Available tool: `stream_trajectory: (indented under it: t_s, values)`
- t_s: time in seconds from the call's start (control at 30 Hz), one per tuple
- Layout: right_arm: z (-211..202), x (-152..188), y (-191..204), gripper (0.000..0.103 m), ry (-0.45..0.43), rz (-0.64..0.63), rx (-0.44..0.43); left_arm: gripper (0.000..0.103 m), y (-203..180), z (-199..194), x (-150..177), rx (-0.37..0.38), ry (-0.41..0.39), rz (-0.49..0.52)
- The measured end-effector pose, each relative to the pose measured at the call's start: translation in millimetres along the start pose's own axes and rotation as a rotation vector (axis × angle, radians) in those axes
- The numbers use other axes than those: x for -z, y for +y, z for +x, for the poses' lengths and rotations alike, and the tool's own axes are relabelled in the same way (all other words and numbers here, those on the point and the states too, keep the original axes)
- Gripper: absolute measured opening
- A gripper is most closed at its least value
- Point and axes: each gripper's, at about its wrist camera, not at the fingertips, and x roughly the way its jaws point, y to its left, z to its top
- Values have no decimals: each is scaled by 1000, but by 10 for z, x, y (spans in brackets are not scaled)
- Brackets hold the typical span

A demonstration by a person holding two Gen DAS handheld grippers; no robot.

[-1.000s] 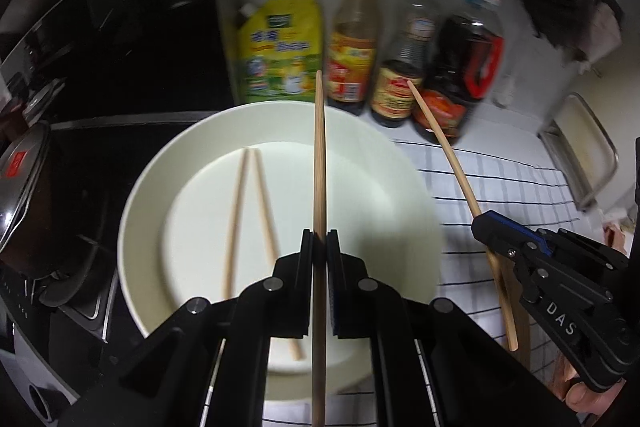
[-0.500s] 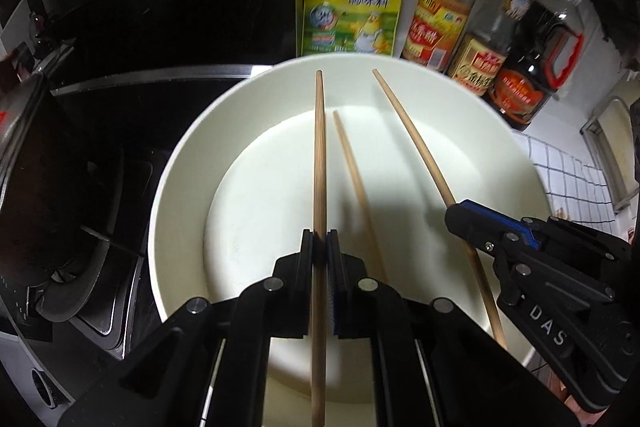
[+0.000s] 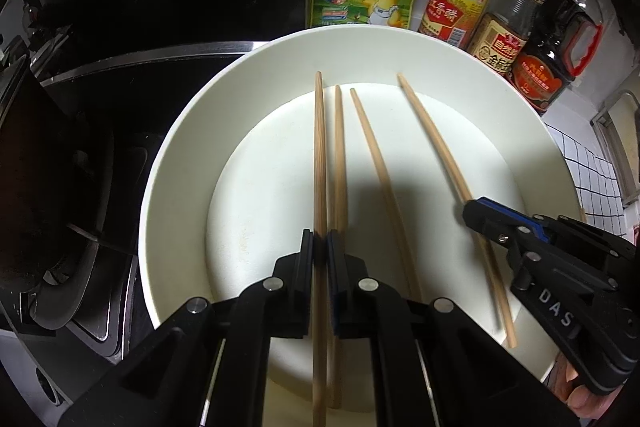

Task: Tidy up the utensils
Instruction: 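Carry the chopstick in the left tool over the bowl while the right tool carries its own, then open the left tool to drop its chopstick in the bowl while the right tool releases its own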

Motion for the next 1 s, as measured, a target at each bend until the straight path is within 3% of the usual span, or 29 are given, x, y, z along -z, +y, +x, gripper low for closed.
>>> stream_trajectory:
  t_s: [0.23, 1.0]
  values:
    - [-118, 5, 7, 7, -26, 0, 11, 50, 82, -46, 17, -17, -33, -24]
    - [-639, 243, 52, 22, -87, -2, 10, 60, 34, -567, 100, -32, -106, -52]
